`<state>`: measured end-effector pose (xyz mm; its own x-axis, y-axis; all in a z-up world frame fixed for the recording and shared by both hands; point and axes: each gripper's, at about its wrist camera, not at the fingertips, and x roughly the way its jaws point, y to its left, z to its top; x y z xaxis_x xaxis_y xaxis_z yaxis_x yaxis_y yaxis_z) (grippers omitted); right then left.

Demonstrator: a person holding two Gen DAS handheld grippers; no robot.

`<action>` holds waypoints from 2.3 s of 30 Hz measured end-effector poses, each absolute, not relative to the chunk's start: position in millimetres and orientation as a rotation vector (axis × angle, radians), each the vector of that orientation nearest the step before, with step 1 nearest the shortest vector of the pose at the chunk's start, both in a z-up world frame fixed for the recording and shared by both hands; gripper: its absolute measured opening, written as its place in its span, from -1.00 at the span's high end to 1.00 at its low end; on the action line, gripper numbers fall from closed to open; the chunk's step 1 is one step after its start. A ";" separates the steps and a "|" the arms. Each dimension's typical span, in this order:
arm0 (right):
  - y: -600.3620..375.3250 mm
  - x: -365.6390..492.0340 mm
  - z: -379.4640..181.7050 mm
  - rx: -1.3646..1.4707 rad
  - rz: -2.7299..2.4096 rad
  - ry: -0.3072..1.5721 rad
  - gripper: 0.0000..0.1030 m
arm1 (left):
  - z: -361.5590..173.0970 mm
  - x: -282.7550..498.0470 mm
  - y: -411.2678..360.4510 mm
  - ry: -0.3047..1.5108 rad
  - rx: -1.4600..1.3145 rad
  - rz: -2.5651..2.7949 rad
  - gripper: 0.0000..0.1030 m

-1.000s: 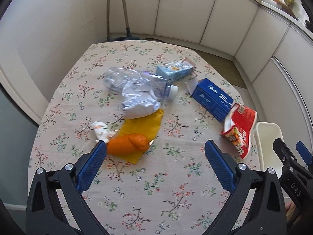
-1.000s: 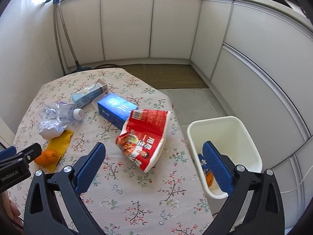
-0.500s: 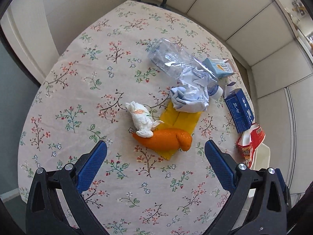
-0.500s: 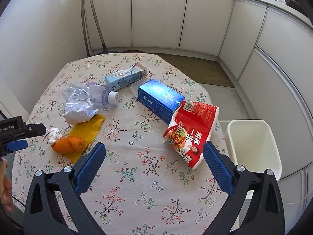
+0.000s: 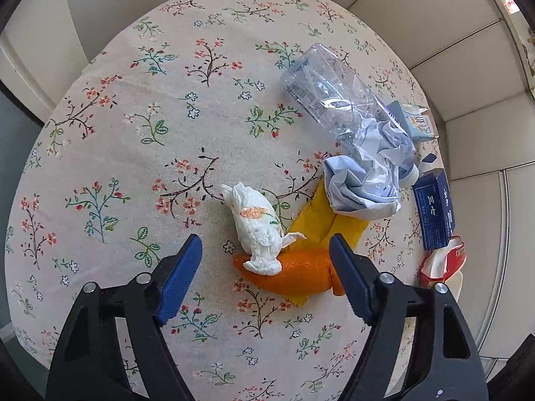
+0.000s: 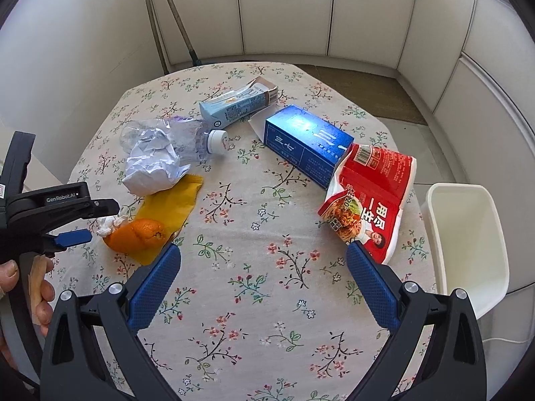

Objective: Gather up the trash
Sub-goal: 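Move both tools back over the table toward the remaining trash, then grasp a white tissue with the left tool while the right tool grasps an orange peel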

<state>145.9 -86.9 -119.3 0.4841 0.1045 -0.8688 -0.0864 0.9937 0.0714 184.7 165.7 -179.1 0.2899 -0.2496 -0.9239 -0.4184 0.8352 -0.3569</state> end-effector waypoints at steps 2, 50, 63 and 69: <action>-87.9 148.7 -124.0 0.059 0.126 1.083 -0.87 | -185.3 187.2 166.5 1.303 -0.619 0.120 -0.23; 15.6 176.3 -182.7 0.410 0.307 1.277 0.47 | -57.6 142.0 213.2 0.948 -0.554 0.097 0.43; -18.3 161.3 -152.6 0.373 0.345 1.229 0.71 | -59.9 144.2 200.3 0.961 -0.539 0.079 0.42; -12.9 156.5 -181.4 0.398 0.279 1.346 0.36 | -65.0 144.1 201.8 0.977 -0.556 0.081 0.42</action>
